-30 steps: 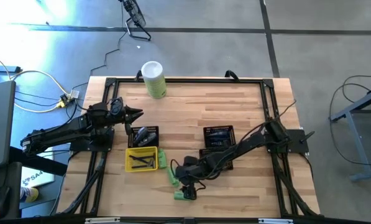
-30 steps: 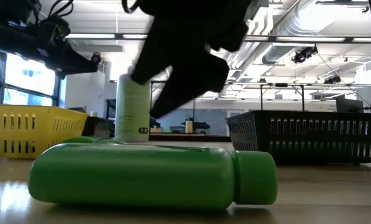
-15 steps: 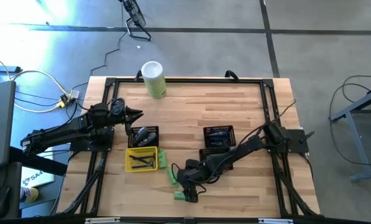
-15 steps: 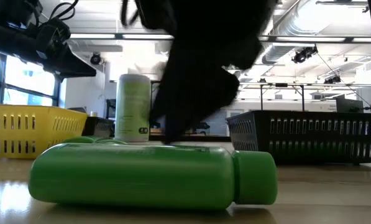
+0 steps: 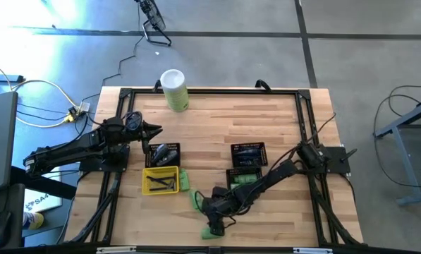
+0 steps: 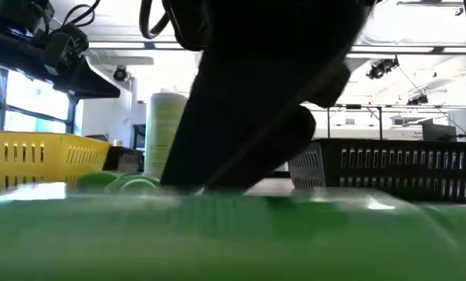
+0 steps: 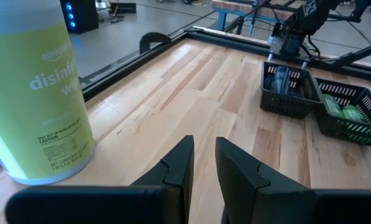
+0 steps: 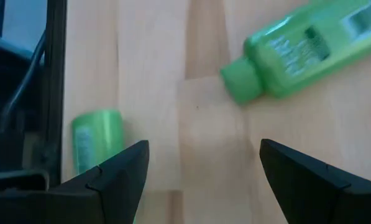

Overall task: Pick & Place Travel size toiletries
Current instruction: Put the green shampoo into the bottom right black bin

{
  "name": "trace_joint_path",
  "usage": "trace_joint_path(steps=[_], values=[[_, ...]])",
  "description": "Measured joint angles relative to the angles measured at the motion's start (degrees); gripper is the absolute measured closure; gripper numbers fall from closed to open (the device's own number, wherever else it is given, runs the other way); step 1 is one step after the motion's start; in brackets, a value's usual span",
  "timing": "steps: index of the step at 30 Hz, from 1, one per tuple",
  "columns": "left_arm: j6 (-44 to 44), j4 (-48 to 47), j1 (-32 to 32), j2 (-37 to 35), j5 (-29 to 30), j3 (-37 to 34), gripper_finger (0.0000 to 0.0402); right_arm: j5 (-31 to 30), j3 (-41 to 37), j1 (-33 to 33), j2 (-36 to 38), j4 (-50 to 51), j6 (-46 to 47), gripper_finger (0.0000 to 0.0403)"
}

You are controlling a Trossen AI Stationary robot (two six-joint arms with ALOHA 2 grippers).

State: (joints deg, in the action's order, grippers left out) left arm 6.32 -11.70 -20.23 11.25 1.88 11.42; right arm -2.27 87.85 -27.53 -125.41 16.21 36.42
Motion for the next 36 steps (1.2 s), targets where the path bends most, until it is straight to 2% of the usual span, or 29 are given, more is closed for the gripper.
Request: trace_joint_path(steps=[6, 15, 21, 26, 31, 36], values=[[-0.02, 0.00, 0.00, 0.00, 0.02, 0.00, 0.0339, -1.72, 0.02, 1.13, 0.42, -0.42, -0.50, 0.0103], [-0.45, 0.00, 0.00, 0.01, 0.04, 0.00, 0.0339, 10.86, 0.00, 3.87, 0.64, -2.51, 5.34, 0.0103], [-0.45, 0.00, 0.00, 0.00, 0.04, 0.00, 0.0339, 12.12, -0.04, 3.97, 2.08, -6.00, 5.55, 0.0114], [-0.45, 0.00, 0.00, 0.00, 0.02, 0.00, 0.0339, 10.33, 0.04, 2.86, 4.65, -6.86, 4.14, 0.0151], [-0.45, -0.04, 0.00, 0.01, 0.04, 0.00, 0.0339, 8.68, 0.02, 1.71, 5.89, -6.54, 2.94, 0.0209], [-0.45, -0.13, 0.00, 0.00, 0.02, 0.00, 0.0339, 11.64, 0.02, 0.55, 5.93, -6.19, 3.84, 0.0279]])
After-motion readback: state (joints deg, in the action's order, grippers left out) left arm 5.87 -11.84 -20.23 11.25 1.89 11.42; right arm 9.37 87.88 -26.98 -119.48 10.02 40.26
